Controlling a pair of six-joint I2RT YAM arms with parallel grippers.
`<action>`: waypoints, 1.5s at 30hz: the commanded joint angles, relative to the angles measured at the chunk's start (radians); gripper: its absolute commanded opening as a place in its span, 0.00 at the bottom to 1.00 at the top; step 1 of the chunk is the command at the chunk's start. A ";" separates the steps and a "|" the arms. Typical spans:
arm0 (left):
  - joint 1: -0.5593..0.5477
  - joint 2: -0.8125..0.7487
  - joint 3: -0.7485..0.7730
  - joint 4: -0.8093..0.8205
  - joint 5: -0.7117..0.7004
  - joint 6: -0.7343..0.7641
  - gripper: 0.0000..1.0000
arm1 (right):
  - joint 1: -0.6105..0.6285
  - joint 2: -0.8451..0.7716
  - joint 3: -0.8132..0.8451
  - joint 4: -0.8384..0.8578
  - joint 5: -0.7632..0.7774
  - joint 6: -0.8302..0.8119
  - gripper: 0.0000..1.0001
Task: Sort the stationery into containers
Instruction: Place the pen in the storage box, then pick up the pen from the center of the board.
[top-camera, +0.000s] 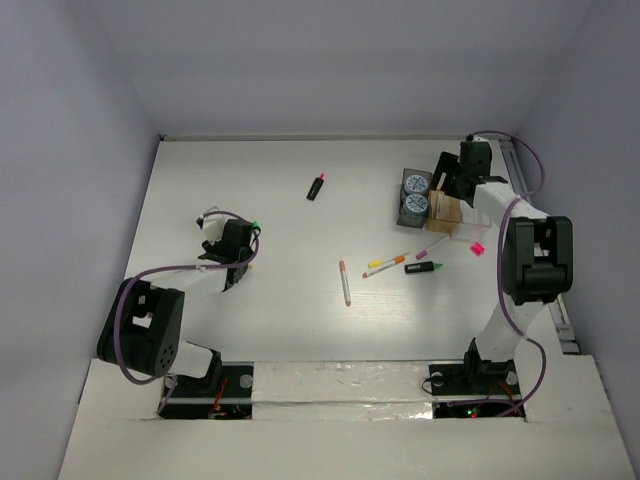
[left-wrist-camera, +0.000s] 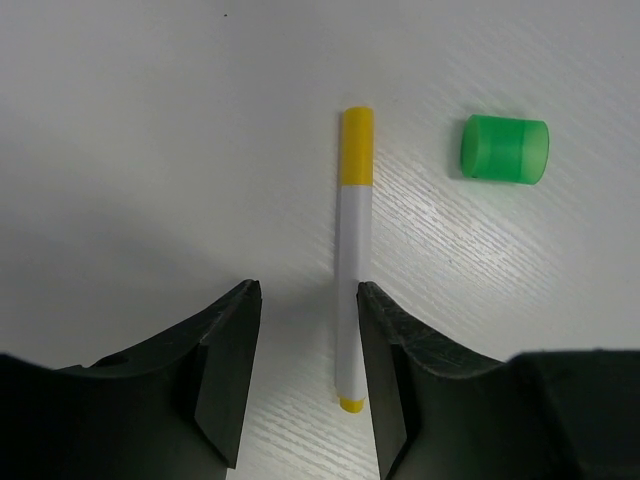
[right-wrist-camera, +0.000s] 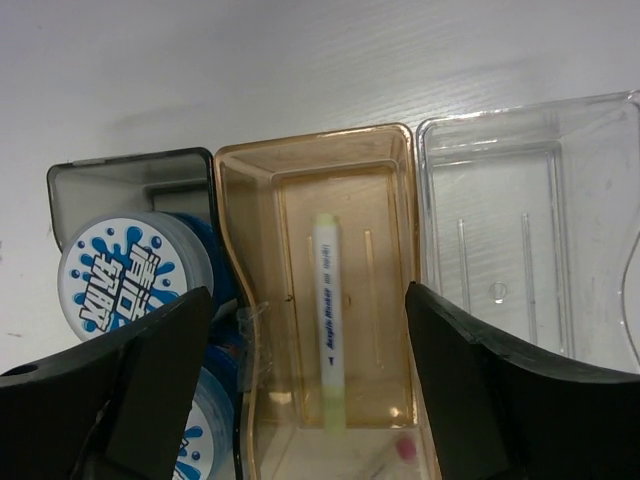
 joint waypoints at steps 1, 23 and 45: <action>0.006 0.014 0.035 0.006 -0.016 0.011 0.40 | -0.003 -0.055 -0.013 0.047 -0.039 0.020 0.85; 0.015 0.134 0.136 0.009 -0.008 0.051 0.29 | 0.163 -0.346 -0.183 0.137 -0.112 0.027 0.85; -0.424 -0.190 0.228 0.020 0.094 0.007 0.00 | 0.194 -0.886 -0.272 0.049 -0.161 0.109 0.96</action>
